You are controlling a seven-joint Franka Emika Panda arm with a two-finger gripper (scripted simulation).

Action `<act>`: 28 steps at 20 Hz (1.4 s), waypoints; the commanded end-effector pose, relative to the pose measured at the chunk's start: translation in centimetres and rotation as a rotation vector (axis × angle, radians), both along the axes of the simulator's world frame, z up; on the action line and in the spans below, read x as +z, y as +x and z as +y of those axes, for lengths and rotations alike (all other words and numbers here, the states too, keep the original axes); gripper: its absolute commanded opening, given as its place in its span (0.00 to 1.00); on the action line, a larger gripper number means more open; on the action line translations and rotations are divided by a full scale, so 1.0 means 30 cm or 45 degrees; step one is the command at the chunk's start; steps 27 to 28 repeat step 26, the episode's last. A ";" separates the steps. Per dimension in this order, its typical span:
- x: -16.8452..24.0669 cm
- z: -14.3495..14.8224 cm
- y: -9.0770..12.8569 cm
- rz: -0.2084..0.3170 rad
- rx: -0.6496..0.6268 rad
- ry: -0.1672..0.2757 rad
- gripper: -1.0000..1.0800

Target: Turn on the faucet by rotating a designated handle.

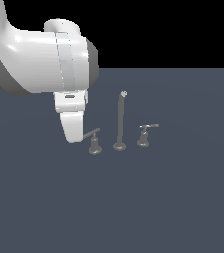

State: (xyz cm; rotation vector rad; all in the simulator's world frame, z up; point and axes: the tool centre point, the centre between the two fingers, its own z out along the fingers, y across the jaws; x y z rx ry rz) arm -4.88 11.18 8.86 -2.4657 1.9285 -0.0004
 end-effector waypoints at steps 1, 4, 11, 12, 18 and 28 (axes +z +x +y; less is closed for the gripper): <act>0.002 -0.055 -0.030 0.008 -0.028 -0.011 0.00; 0.000 -0.024 -0.029 0.006 -0.002 -0.003 0.00; 0.001 -0.137 -0.066 0.008 -0.019 -0.009 0.00; 0.002 -0.153 -0.071 0.009 -0.022 -0.009 0.00; 0.000 -0.135 -0.072 0.009 0.021 -0.001 0.00; 0.002 -0.297 -0.019 0.009 -0.024 -0.011 0.00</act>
